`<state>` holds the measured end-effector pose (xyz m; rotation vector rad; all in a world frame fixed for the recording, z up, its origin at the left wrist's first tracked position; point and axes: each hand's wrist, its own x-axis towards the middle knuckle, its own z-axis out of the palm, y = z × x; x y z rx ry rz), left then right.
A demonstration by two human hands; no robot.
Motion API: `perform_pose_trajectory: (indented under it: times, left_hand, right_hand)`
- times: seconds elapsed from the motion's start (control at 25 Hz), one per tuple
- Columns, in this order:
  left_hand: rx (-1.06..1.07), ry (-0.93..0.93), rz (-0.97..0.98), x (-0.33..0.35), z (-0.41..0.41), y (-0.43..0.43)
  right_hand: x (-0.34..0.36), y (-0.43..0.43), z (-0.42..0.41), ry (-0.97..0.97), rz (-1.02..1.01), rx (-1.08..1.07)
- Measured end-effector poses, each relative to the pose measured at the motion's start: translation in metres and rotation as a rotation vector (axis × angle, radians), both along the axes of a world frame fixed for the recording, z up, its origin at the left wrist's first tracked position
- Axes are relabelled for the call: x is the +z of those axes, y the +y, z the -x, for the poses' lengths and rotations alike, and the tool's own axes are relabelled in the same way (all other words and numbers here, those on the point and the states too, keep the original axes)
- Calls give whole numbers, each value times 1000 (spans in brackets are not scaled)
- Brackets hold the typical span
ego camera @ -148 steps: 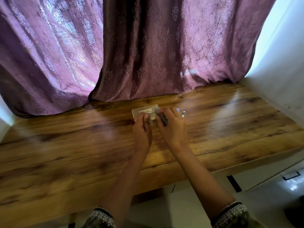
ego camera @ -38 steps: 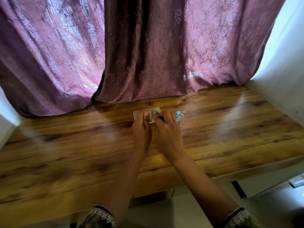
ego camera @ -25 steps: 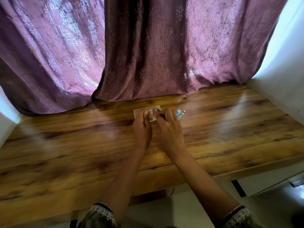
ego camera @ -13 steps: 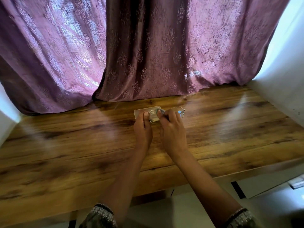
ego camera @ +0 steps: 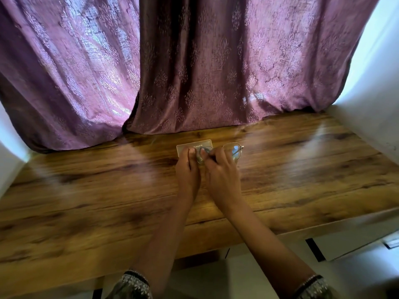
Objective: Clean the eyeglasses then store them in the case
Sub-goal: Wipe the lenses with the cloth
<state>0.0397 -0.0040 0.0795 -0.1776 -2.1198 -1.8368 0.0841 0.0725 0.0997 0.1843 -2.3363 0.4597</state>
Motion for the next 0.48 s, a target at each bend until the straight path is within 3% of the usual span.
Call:
perform_pose_trajectory:
  times: [0.48]
  left_hand:
    - [-17,-41,-17,-3,2,-1]
  right_hand:
    - [0,5,-5,-20,64,62]
